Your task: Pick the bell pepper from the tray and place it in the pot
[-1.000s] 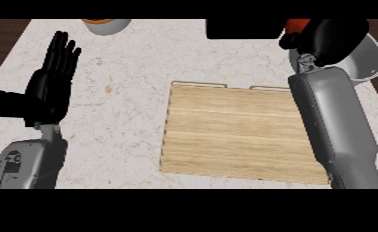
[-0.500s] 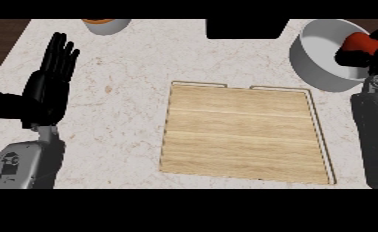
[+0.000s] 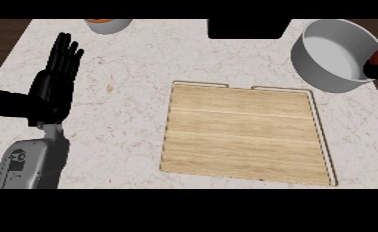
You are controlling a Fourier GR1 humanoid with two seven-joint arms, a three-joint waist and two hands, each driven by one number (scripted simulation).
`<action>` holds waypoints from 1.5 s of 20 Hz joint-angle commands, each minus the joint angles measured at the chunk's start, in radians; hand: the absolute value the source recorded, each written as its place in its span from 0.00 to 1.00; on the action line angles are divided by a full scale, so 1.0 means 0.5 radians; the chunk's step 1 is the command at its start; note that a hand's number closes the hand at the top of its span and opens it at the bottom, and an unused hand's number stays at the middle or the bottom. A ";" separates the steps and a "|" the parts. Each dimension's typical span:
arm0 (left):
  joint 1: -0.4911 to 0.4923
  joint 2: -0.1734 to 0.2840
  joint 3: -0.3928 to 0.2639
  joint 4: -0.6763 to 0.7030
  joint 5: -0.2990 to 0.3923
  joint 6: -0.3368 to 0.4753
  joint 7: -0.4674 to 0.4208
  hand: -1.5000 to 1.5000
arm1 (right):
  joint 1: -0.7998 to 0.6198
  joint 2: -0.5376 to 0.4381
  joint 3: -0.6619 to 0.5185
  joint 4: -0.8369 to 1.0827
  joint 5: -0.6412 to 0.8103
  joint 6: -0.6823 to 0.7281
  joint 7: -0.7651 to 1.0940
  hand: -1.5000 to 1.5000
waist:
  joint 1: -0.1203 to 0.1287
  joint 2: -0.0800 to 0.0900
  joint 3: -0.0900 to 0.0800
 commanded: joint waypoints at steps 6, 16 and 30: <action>-0.095 -0.024 -0.021 0.005 -0.032 0.042 0.100 0.50 | -0.141 -0.122 -0.226 0.606 -0.385 0.091 -0.323 1.00 | 0.005 0.008 0.002; -0.102 0.023 0.066 0.055 0.030 -0.037 0.031 0.50 | -0.228 -0.133 -0.381 1.007 -0.766 0.027 -1.047 0.00 | 0.007 0.005 0.001; -0.086 0.019 0.066 0.009 0.025 -0.028 0.088 0.50 | -0.366 -0.164 -0.857 0.797 -1.486 -0.025 -1.268 0.00 | -0.010 -0.002 0.000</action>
